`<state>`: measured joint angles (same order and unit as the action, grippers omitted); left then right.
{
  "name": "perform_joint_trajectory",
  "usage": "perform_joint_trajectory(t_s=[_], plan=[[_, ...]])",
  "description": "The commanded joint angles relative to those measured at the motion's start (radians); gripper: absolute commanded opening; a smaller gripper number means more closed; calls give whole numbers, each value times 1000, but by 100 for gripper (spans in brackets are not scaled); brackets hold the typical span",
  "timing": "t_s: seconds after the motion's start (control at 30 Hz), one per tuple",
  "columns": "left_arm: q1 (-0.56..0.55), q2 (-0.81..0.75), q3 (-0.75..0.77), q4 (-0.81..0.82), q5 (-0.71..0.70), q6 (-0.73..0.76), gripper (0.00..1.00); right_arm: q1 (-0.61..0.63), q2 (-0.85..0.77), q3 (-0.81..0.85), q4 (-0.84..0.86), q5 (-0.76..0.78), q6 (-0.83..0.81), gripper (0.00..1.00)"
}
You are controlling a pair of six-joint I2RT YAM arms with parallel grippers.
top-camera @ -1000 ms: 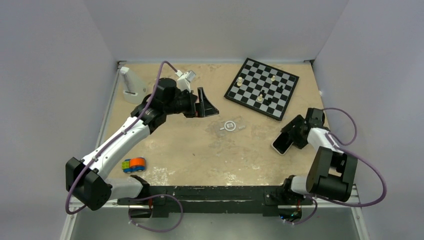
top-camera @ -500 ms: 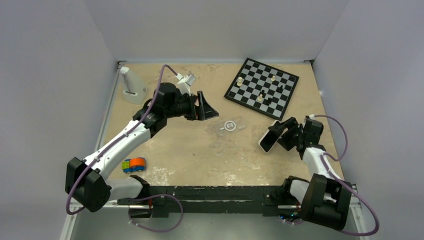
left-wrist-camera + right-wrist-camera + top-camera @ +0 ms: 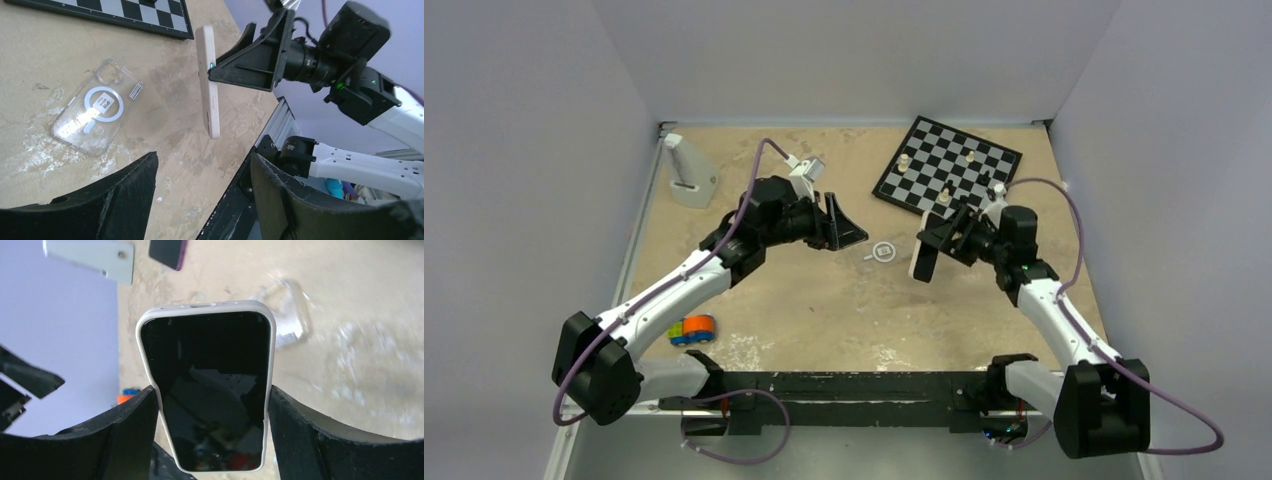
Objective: Take the phone out of the phone case
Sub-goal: Pick up the phone at the center of the board.
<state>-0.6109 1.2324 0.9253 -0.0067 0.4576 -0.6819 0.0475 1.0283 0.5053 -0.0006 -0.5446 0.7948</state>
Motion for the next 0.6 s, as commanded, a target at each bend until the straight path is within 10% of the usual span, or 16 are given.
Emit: perform_joint_trajectory(t_s=[0.0, 0.2, 0.57], plan=[[6, -5, 40, -29, -32, -72, 72, 107, 62, 196, -9, 0, -339, 0], [171, 23, 115, -293, 4, -226, 81, 399, 72, 283, -38, 301, -659, 0], [191, 110, 25, -11, 349, -209, 83, 730, 157, 426, -136, 520, -867, 0]])
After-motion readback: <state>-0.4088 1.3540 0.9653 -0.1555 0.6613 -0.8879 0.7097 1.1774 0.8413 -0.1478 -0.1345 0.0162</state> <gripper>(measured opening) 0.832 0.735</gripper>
